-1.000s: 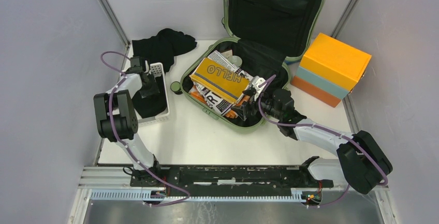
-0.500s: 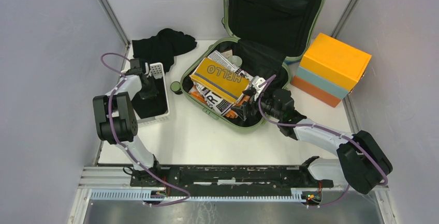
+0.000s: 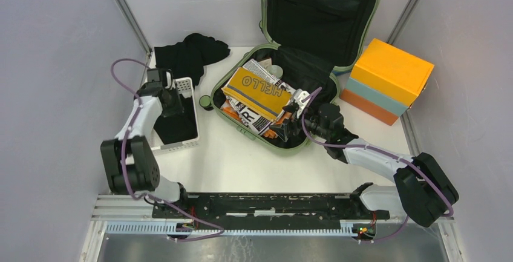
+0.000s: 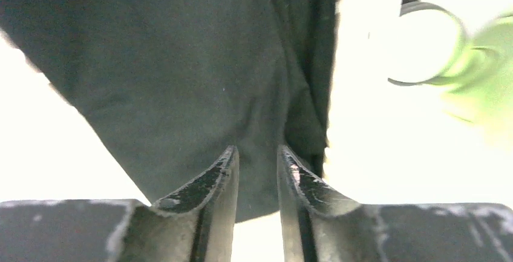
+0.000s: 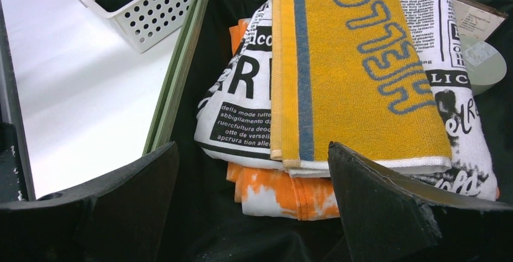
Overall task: Open, take out, and arrange the luggage
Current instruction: Place the clothes in the bin, then pick up the clothes from the luggage.
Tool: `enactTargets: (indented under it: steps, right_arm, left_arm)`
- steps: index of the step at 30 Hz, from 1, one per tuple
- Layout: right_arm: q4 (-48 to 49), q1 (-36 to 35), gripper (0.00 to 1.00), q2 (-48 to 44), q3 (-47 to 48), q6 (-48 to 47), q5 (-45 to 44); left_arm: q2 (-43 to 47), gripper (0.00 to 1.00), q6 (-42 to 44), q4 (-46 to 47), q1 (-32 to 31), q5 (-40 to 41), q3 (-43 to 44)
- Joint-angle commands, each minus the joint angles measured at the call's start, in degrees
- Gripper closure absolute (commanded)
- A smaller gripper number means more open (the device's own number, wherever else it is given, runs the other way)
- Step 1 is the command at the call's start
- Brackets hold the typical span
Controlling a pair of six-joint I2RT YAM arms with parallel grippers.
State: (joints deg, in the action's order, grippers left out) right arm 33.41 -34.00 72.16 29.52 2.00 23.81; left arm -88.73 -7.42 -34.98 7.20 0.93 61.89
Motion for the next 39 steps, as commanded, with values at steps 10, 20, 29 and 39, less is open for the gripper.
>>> enactTargets:
  steps: [10, 20, 29, 39]
  right_arm:
    - [2.5, -1.5, 0.02, -0.6, 8.7, -10.0, -0.2]
    - [-26.9, -8.6, 0.02, 20.9, 38.9, -29.7, -7.8]
    - [-40.0, -12.8, 0.07, 37.7, 61.0, -31.8, -21.1]
    - [-43.4, -13.3, 0.14, 46.2, 68.2, -30.0, -27.4]
  left_arm:
    - [35.3, 0.13, -8.8, 13.9, -0.1, -19.1, -5.3]
    - [40.2, 0.06, -10.8, 11.0, -0.1, -24.6, -12.2]
    - [39.0, 0.28, -7.7, 13.6, -0.1, -17.2, -16.2]
    - [41.8, 0.35, -7.2, 15.1, -0.1, -13.0, -18.8]
